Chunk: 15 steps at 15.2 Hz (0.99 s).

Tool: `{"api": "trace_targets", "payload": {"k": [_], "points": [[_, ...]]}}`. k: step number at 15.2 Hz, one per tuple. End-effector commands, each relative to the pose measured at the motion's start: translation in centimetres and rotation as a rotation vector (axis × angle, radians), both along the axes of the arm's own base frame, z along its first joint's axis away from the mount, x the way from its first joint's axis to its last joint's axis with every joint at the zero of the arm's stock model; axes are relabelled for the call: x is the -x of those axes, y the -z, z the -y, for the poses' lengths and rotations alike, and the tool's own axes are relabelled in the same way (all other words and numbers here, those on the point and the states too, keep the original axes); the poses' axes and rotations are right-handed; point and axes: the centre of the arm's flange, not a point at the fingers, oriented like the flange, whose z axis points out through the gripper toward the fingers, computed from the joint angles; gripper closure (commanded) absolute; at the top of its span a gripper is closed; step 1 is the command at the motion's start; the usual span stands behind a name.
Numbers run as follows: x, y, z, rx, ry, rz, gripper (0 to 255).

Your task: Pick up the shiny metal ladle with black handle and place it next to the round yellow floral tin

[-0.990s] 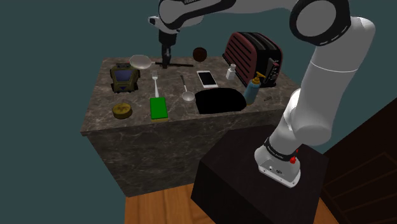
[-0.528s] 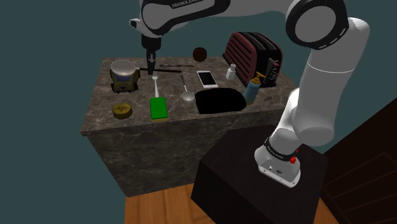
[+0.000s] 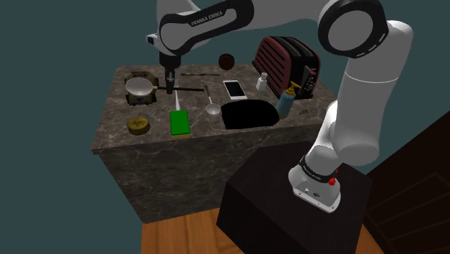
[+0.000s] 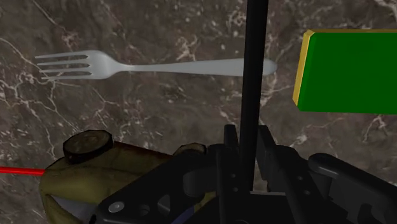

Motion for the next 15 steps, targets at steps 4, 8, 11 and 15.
{"api": "trace_targets", "payload": {"k": [4, 8, 11, 15], "points": [[0.0, 2.6, 0.0, 0.000, 0.000, 0.000, 255], [0.0, 4.7, 0.0, 0.000, 0.000, 0.000, 255], [0.0, 6.3, 0.0, 0.000, 0.000, 0.000, 255], [0.0, 7.4, 0.0, 0.000, 0.000, 0.000, 255]]}}
